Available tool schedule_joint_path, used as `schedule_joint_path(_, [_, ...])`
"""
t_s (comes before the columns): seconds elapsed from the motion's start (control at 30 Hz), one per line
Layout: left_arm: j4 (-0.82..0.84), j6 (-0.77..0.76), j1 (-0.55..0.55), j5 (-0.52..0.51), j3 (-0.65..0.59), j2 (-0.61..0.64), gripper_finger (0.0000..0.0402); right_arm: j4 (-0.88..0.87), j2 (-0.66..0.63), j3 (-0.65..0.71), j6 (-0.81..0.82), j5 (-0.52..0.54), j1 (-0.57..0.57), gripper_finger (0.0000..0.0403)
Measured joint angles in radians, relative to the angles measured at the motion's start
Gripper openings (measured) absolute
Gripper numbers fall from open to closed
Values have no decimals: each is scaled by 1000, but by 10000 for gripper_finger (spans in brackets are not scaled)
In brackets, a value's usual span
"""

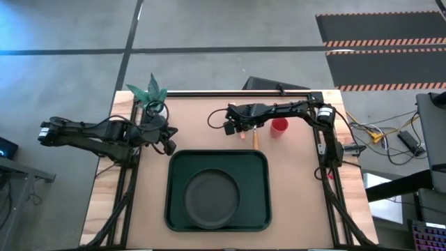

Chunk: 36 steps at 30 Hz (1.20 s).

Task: Pick and place plate/cup/fork/spoon on tray
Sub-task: Put the orange fork on the black serving tray to the right side of the black plate

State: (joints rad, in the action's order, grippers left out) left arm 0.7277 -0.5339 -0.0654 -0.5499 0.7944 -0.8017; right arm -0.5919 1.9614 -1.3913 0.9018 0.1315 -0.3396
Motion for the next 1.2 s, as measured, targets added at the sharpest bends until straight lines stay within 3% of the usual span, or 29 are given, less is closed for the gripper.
schedule_joint_path(0.33, [-1, -2, 0, 0, 0, 0, 0, -60, -26, -99, -61, -4, 16, 36])
schedule_joint_path(0.5, [-2, -2, 0, -3, 0, -2, 0, -291, -102, -256, -87, 77, 38, 36])
schedule_joint_path(0.67, [-3, -3, 0, -6, 0, -2, 0, -515, -140, -385, -26, 78, 127, 36])
schedule_joint_path(0.83, [-3, -3, 0, -6, -1, -2, 0, -672, -141, -435, 187, 79, 287, 36])
schedule_joint_path(1.2, [-3, -2, 0, -6, -2, -5, 0, -698, -142, -352, 883, 78, 692, 36])
